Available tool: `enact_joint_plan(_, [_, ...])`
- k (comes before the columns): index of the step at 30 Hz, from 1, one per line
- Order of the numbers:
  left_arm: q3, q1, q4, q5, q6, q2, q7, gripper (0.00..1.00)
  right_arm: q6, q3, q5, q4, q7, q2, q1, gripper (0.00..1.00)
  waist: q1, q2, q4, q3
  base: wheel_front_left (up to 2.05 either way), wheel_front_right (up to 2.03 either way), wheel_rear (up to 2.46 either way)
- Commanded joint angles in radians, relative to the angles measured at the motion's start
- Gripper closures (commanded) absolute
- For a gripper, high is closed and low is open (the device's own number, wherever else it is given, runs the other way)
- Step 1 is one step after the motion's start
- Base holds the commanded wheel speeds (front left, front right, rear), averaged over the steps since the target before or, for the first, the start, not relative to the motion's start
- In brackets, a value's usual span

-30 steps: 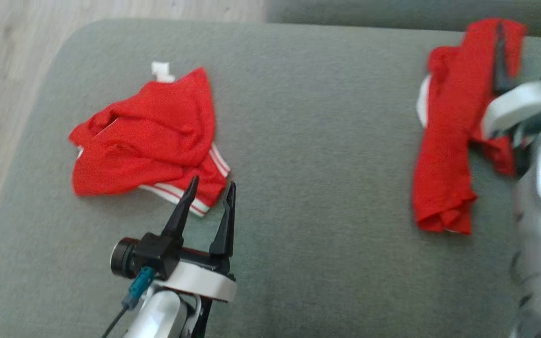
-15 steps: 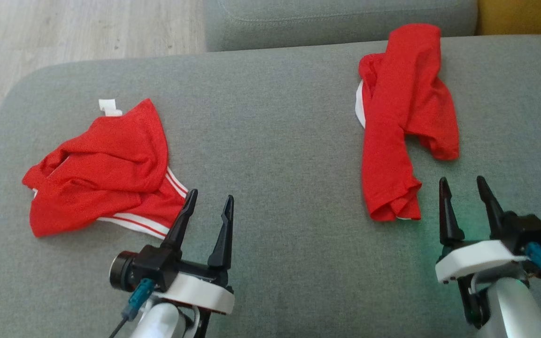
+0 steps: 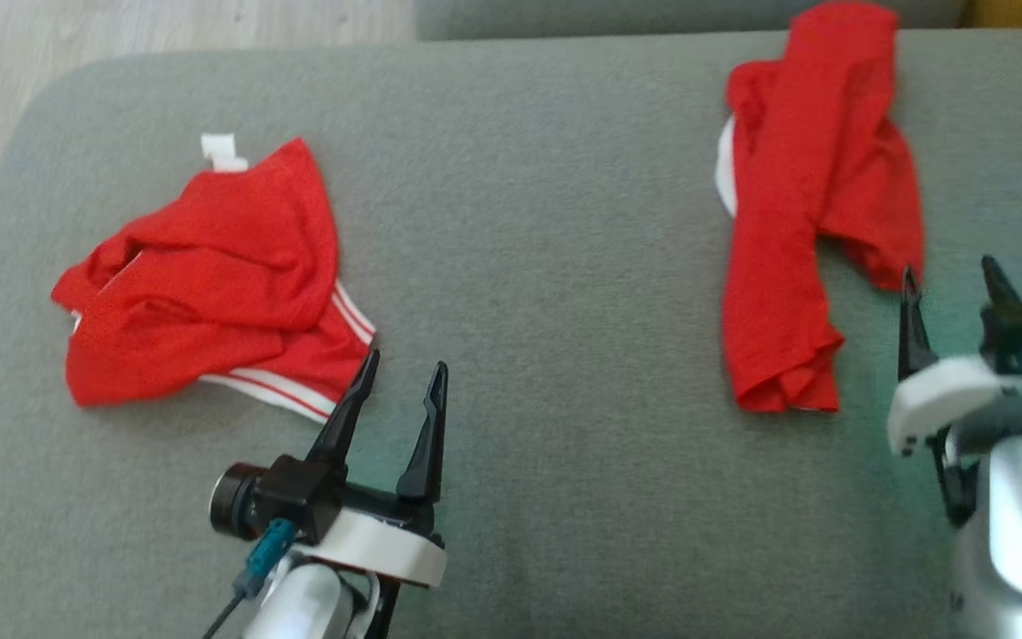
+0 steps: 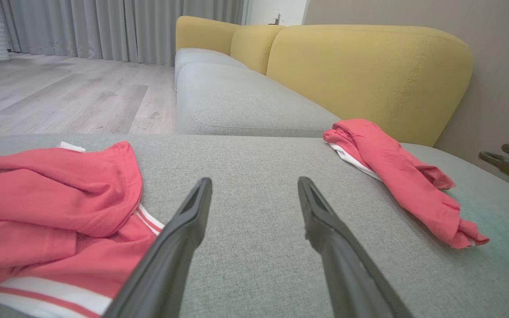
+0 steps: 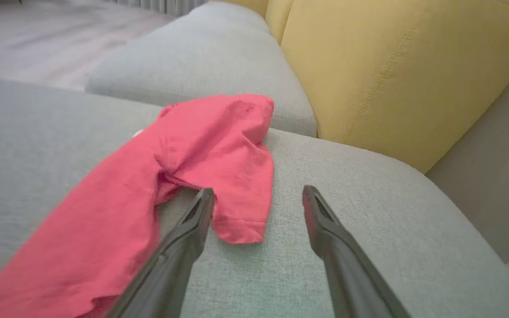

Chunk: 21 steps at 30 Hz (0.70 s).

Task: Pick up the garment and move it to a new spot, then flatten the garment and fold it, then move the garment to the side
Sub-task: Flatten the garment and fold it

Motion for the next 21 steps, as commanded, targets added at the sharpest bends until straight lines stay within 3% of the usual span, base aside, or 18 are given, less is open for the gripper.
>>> enact_joint_plan(1, [0.034,-0.056,-0.029,0.012,-0.006,0.002,-0.01,0.0,0.007,0.003,-0.084,-0.009,0.049,-0.004,-0.074,0.0,-0.0001,0.0,0.033,0.032,0.0,0.0,0.0])
enact_joint_plan(10, [0.036,-0.075,-0.024,0.013,-0.014,-0.007,-0.01,0.0,0.007,-0.055,-0.336,0.101,0.166,-0.008,-0.161,0.0,-0.0001,0.0,0.081,0.069,0.0,0.0,0.0])
enact_joint_plan(15, [0.039,-0.083,-0.025,0.016,-0.018,-0.011,-0.01,0.0,0.007,-0.089,-0.385,0.144,0.193,-0.042,-0.198,0.0,-0.0001,0.0,0.096,0.088,0.0,0.0,0.0])
enact_joint_plan(16, [0.04,-0.085,-0.025,0.017,-0.019,-0.012,-0.01,0.0,0.007,-0.093,-0.387,0.153,0.195,-0.049,-0.205,0.77,-0.0001,0.0,0.098,0.09,0.0,0.0,0.0])
enact_joint_plan(17, [0.041,-0.087,-0.025,0.018,-0.02,-0.013,-0.01,0.0,0.007,-0.095,-0.389,0.163,0.195,-0.056,-0.213,1.0,-0.0001,0.0,0.099,0.093,0.0,0.0,0.0])
enact_joint_plan(21, [0.046,-0.09,-0.022,0.021,-0.021,-0.016,-0.01,0.0,0.007,-0.125,-0.392,0.181,0.192,-0.099,-0.244,1.0,-0.0001,0.0,0.097,0.096,0.0,0.0,0.0])
